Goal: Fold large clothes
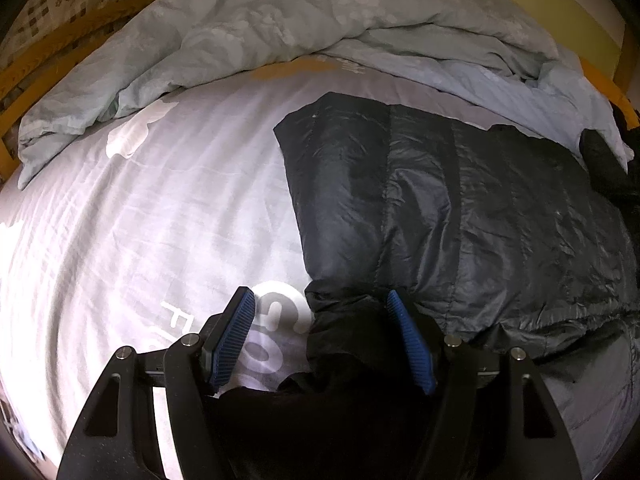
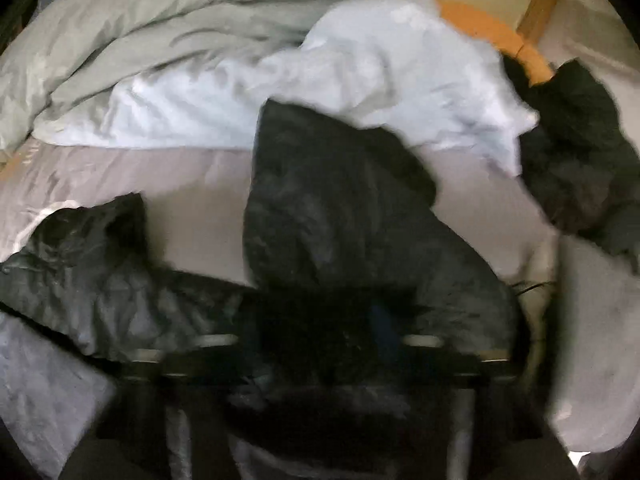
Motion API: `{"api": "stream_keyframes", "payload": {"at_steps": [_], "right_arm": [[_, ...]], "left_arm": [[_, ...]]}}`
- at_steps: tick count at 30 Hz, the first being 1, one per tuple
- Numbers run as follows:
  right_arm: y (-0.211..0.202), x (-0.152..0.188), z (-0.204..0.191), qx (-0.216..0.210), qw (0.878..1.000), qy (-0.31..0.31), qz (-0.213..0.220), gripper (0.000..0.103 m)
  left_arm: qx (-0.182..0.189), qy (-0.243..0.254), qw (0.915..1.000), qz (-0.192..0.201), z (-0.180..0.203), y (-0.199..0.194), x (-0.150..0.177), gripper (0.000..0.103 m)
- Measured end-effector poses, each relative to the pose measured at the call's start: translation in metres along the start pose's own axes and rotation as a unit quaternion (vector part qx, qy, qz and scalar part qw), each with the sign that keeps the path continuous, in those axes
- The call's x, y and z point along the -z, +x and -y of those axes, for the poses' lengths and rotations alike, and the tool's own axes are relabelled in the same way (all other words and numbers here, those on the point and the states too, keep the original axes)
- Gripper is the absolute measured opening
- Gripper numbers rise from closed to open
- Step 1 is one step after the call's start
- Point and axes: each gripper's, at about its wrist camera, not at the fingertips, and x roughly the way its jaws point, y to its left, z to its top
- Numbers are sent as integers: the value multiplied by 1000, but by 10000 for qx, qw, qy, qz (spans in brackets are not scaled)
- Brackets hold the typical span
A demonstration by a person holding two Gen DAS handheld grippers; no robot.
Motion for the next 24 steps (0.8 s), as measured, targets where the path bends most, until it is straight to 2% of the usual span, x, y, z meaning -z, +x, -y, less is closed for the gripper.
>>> {"api": "stream_keyframes", "payload": {"at_steps": [1, 3, 6, 9, 12, 15, 19, 24], "right_arm": [[-4, 0, 3, 96, 9998, -140, 81, 1], [-25, 3, 13, 428, 9969, -306, 588, 1], [-70, 9, 37, 653, 9894, -268, 1272, 2], [-115, 14, 65, 454, 9847, -12, 1684, 1], [-160, 34, 102, -19, 9778, 286, 2075, 1], [-194, 60, 126, -10, 9702, 217, 2415, 1], [-215, 78, 138, -287, 9691, 93, 2447, 1], [-223, 96, 124, -437, 9724, -99, 2291, 2]], "left_arm": [[-2, -19, 10000, 4, -1, 0, 0, 68], [36, -92, 10000, -9, -3, -1, 1, 68], [94, -160, 9998, -20, -3, -2, 2, 68], [140, -193, 9997, -59, -3, -1, 2, 67], [188, -236, 9995, -77, -3, 0, 2, 68], [156, -191, 9997, -35, -2, -1, 2, 67], [137, -116, 9998, 52, 0, -6, 3, 67], [250, -51, 9993, 268, 2, -22, 7, 67]]}}
